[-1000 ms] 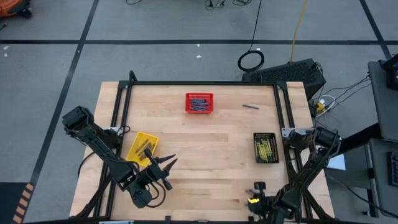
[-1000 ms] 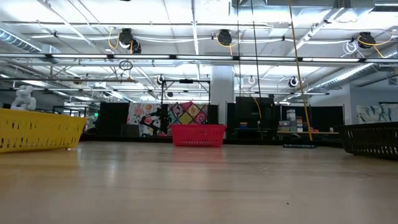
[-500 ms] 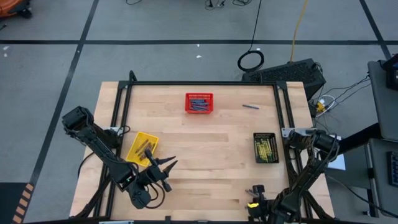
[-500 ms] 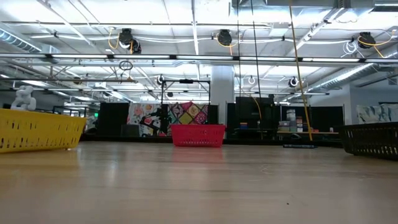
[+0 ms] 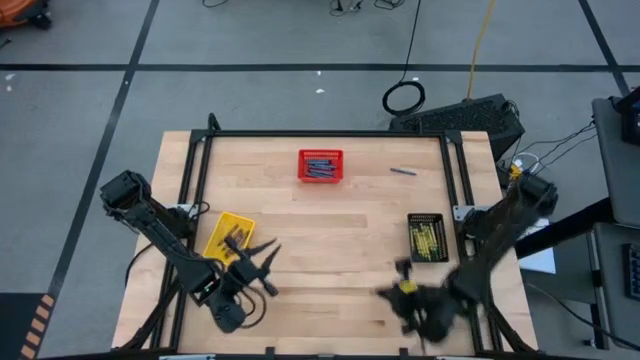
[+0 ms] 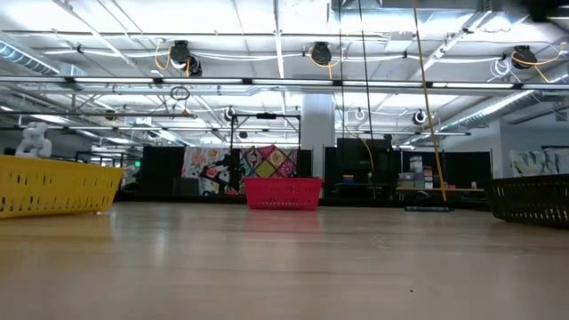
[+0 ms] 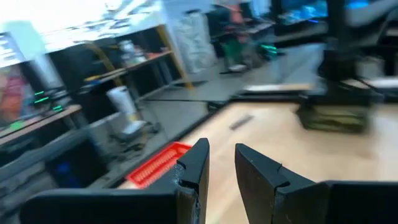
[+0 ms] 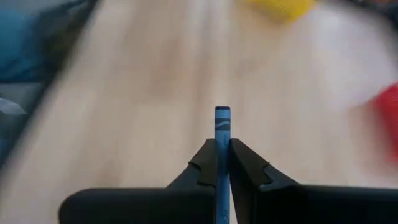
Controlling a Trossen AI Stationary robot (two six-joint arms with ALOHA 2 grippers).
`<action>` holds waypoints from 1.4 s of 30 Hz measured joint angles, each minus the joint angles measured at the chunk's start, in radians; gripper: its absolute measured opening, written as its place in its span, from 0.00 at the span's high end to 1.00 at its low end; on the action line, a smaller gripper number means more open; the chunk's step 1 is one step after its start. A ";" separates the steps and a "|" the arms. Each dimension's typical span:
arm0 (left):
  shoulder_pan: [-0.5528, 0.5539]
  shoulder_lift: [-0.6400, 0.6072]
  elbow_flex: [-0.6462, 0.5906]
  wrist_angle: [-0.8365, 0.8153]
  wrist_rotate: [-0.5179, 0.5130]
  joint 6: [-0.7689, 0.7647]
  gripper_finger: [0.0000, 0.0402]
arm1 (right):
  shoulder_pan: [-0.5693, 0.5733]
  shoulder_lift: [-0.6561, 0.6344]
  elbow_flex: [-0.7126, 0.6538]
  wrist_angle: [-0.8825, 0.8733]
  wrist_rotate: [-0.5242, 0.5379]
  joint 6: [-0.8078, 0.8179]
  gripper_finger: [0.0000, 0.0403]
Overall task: Sort crayons
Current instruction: Put the blue crayon into the red basket, then put the brown crayon into the yellow basket
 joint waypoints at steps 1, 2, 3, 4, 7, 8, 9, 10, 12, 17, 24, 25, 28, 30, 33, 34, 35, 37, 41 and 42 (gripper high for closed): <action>0.017 0.000 0.000 -0.015 -0.011 -0.024 0.80 | -0.046 -0.037 -0.012 0.006 0.003 -0.079 1.00; 0.039 0.000 0.000 -0.040 -0.003 -0.044 0.80 | -0.097 -0.075 -0.032 0.024 0.002 -0.154 1.00; 0.062 0.000 0.000 -0.076 0.019 -0.068 0.80 | -0.151 -0.111 -0.065 0.058 -0.008 -0.228 1.00; 0.087 0.000 0.000 -0.116 0.051 -0.101 0.80 | -0.212 -0.144 -0.105 0.119 -0.049 -0.302 1.00; 0.174 0.000 0.000 -0.248 0.178 -0.231 0.82 | -0.420 -0.223 -0.253 0.413 -0.302 -0.537 1.00; 0.204 0.000 -0.004 -0.279 0.219 -0.268 0.84 | -0.489 -0.242 -0.303 0.532 -0.388 -0.605 1.00; 0.232 0.000 -0.016 -0.288 0.241 -0.285 0.86 | -0.559 -0.255 -0.347 0.654 -0.461 -0.665 1.00; 0.256 0.000 -0.030 -0.289 0.253 -0.288 0.88 | -0.630 -0.259 -0.389 0.779 -0.524 -0.715 1.00; 0.294 0.000 -0.057 -0.281 0.262 -0.284 0.93 | -0.769 -0.238 -0.454 0.999 -0.641 -0.782 1.00; 0.404 -0.008 -0.113 -0.264 0.373 -0.261 0.99 | -1.089 -0.066 -0.438 1.282 -0.925 -0.794 1.00; 0.608 -0.008 -0.255 0.317 0.829 0.262 1.00 | -1.319 0.228 -0.210 1.295 -1.109 -0.793 1.00; 0.633 -0.008 -0.272 0.406 0.907 0.333 1.00 | -1.337 0.274 -0.172 1.296 -1.133 -0.793 1.00; 0.695 -0.017 -0.299 0.530 0.992 0.453 1.00 | -1.371 0.394 -0.078 1.280 -1.179 -0.760 0.99; 0.725 -0.047 -0.301 0.530 0.974 0.516 1.00 | -1.383 0.447 -0.018 1.230 -1.179 -0.723 0.99; 0.759 -0.095 -0.300 0.511 0.936 0.590 1.00 | -1.390 0.474 0.060 1.089 -1.174 -0.733 0.96; 0.768 -0.113 -0.301 0.502 0.930 0.610 1.00 | -1.391 0.475 0.081 1.038 -1.171 -0.752 0.95; 0.777 -0.131 -0.301 0.499 0.924 0.628 1.00 | -1.391 0.475 0.100 0.982 -1.169 -0.769 0.93; 0.791 -0.167 -0.300 0.473 0.905 0.635 1.00 | -1.390 0.475 0.135 0.875 -1.136 -0.796 0.89; 0.812 -0.212 -0.300 0.437 0.897 0.637 1.00 | -1.389 0.457 0.176 0.679 -1.090 -0.853 0.81; 0.814 -0.218 -0.300 0.433 0.897 0.637 1.00 | -1.389 0.444 0.176 0.636 -1.080 -0.861 0.79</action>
